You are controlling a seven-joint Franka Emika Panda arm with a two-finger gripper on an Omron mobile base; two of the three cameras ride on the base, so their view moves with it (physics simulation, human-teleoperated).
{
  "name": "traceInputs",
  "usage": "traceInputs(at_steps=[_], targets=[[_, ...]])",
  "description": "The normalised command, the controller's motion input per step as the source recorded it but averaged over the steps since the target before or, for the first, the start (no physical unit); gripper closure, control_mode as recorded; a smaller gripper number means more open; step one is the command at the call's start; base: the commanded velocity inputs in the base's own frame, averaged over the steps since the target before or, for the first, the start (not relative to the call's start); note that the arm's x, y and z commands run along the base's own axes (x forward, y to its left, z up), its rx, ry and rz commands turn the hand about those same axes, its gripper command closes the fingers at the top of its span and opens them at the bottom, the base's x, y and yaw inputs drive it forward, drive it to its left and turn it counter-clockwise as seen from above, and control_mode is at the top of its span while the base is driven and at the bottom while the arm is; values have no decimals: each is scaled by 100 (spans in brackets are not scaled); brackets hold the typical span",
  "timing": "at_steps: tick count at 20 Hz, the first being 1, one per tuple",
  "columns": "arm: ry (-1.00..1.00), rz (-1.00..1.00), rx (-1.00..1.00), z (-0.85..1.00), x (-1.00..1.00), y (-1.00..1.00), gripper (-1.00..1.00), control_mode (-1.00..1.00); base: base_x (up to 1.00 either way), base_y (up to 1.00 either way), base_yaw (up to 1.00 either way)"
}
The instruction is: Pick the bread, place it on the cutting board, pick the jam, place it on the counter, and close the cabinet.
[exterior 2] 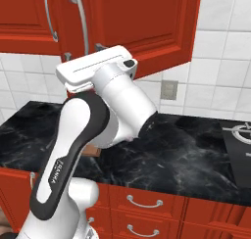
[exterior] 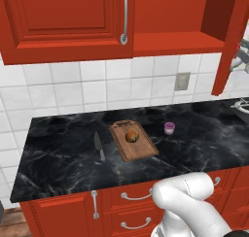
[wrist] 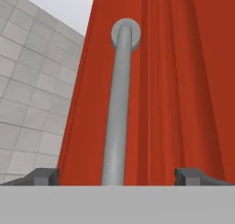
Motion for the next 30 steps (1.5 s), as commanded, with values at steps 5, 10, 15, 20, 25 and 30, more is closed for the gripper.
traceInputs(at_steps=[5,10,15,20,25,30], targets=[[-4,0,0,0,33,20,-100,-100,0,0,0],[-5,-2,0,0,20,22,-100,-100,0,0,0],[-2,-7,0,0,24,31,-100,-100,0,0,0],[0,-9,0,0,39,32,-100,-100,0,0,0],[0,-9,0,0,44,36,-100,-100,0,0,0],[0,-9,0,0,43,34,-100,-100,0,0,0]])
